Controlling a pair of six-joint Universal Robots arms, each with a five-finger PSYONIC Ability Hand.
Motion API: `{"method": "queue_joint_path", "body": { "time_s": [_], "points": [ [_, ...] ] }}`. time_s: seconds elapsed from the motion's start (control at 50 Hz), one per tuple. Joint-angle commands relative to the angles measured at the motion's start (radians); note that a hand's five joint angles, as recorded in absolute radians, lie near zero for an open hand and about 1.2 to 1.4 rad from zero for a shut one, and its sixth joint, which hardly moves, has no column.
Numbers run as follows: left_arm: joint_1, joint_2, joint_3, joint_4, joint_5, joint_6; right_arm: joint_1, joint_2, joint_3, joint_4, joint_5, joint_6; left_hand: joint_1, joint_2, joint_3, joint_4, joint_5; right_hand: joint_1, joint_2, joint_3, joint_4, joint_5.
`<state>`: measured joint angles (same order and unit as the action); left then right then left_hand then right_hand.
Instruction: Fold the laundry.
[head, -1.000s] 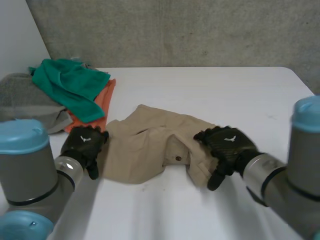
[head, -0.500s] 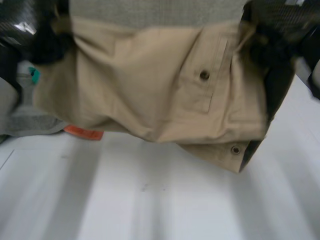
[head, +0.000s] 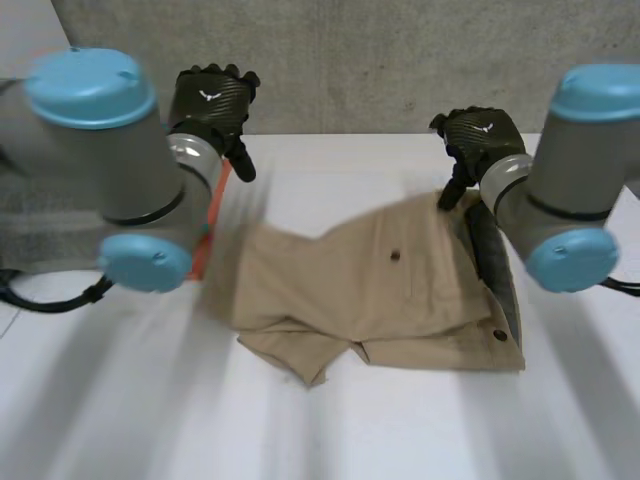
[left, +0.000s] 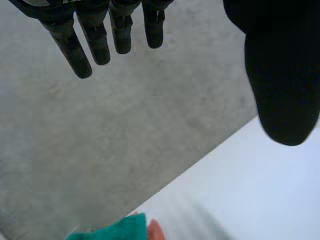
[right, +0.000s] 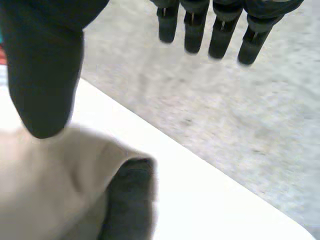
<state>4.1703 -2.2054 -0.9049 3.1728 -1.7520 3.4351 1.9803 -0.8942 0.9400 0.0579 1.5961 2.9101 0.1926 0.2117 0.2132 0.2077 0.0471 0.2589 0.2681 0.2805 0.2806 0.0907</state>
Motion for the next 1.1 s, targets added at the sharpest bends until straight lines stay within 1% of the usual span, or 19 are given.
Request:
{"method": "queue_joint_path", "body": {
  "time_s": [0.02,0.1,0.14,0.2,0.22,0.32,0.38,0.42,0.5,0.52,0.54,0.6,0.7,0.82,0.92,0.98,1.04,1.06,1.1],
  "points": [
    [-0.012,-0.030,0.106,-0.039,-0.129,-0.016,0.002,-0.076,0.055,-0.072,0.097,-0.018,-0.018,-0.037,-0.039,-0.033,-0.047,-0.084,-0.094,-0.106,-0.106,-0.091],
    [-0.024,0.111,-0.050,-0.048,-0.119,-0.014,-0.012,-0.238,0.178,-0.027,0.003,-0.064,-0.014,-0.033,-0.035,-0.029,-0.043,-0.084,-0.094,-0.106,-0.106,-0.091],
    [-0.041,0.194,-0.179,-0.044,-0.112,-0.010,-0.018,-0.314,0.239,0.012,-0.075,-0.121,0.009,-0.010,-0.012,-0.006,-0.020,-0.084,-0.094,-0.106,-0.106,-0.091],
    [-0.073,0.268,-0.300,-0.039,-0.103,-0.005,-0.031,-0.359,0.296,0.065,-0.133,-0.189,0.024,0.005,0.003,0.009,-0.005,-0.084,-0.094,-0.106,-0.106,-0.091],
    [-0.097,0.311,-0.374,-0.039,-0.090,-0.004,-0.053,-0.385,0.337,0.109,-0.160,-0.236,0.085,0.066,0.064,0.070,0.056,-0.081,-0.090,-0.103,-0.103,-0.087],
    [-0.174,0.381,-0.580,-0.039,-0.047,-0.004,-0.112,-0.449,0.457,0.252,-0.186,-0.376,0.311,0.292,0.290,0.296,0.282,0.222,0.213,0.200,0.200,0.215],
    [-0.214,0.389,-0.690,-0.037,-0.021,-0.005,-0.120,-0.476,0.548,0.327,-0.194,-0.462,0.414,0.395,0.393,0.399,0.385,0.299,0.289,0.277,0.277,0.292],
    [-0.225,0.389,-0.730,-0.034,-0.011,-0.005,-0.121,-0.483,0.597,0.338,-0.196,-0.497,0.414,0.395,0.394,0.399,0.385,0.305,0.295,0.283,0.283,0.298],
    [-0.234,0.369,-0.784,0.041,-0.007,-0.004,-0.130,-0.508,0.704,0.215,-0.248,-0.519,0.285,0.266,0.265,0.270,0.256,0.299,0.290,0.277,0.277,0.292],
    [-0.233,0.363,-0.790,0.065,-0.007,-0.004,-0.135,-0.521,0.751,0.135,-0.280,-0.511,0.268,0.249,0.247,0.253,0.239,0.287,0.278,0.266,0.265,0.281],
    [-0.228,0.343,-0.796,0.113,-0.009,-0.002,-0.136,-0.526,0.775,0.097,-0.294,-0.506,0.259,0.240,0.238,0.244,0.230,0.270,0.260,0.248,0.248,0.263],
    [-0.211,0.323,-0.796,0.171,-0.011,-0.001,-0.135,-0.526,0.856,-0.028,-0.323,-0.480,0.194,0.175,0.174,0.179,0.165,0.240,0.231,0.218,0.218,0.234],
    [-0.139,0.279,-0.787,0.236,-0.004,0.013,-0.135,-0.520,0.921,-0.118,-0.324,-0.454,0.156,0.137,0.135,0.141,0.127,0.158,0.149,0.136,0.136,0.152],
    [-0.098,0.188,-0.752,0.239,-0.001,0.059,-0.120,-0.454,0.953,-0.262,-0.315,-0.440,0.168,0.149,0.147,0.153,0.139,0.216,0.207,0.195,0.195,0.210],
    [-0.065,0.119,-0.715,0.245,-0.001,0.108,-0.120,-0.390,0.933,-0.303,-0.292,-0.451,0.182,0.163,0.162,0.167,0.153,0.258,0.248,0.236,0.236,0.251],
    [-0.059,0.084,-0.687,0.253,0.000,0.115,-0.118,-0.351,0.918,-0.314,-0.285,-0.454,0.244,0.225,0.223,0.229,0.215,0.313,0.304,0.292,0.292,0.307],
    [-0.058,0.070,-0.668,0.260,0.000,0.116,-0.115,-0.304,0.899,-0.319,-0.282,-0.462,0.332,0.313,0.311,0.317,0.303,0.480,0.471,0.458,0.458,0.474],
    [-0.056,0.069,-0.663,0.262,0.000,0.116,-0.110,-0.295,0.893,-0.322,-0.282,-0.466,0.381,0.362,0.361,0.366,0.353,0.562,0.553,0.541,0.540,0.556],
    [-0.045,0.067,-0.657,0.266,0.000,0.116,-0.095,-0.278,0.872,-0.336,-0.280,-0.477,0.514,0.494,0.493,0.498,0.485,0.914,0.905,0.892,0.892,0.907]
  ]
}}
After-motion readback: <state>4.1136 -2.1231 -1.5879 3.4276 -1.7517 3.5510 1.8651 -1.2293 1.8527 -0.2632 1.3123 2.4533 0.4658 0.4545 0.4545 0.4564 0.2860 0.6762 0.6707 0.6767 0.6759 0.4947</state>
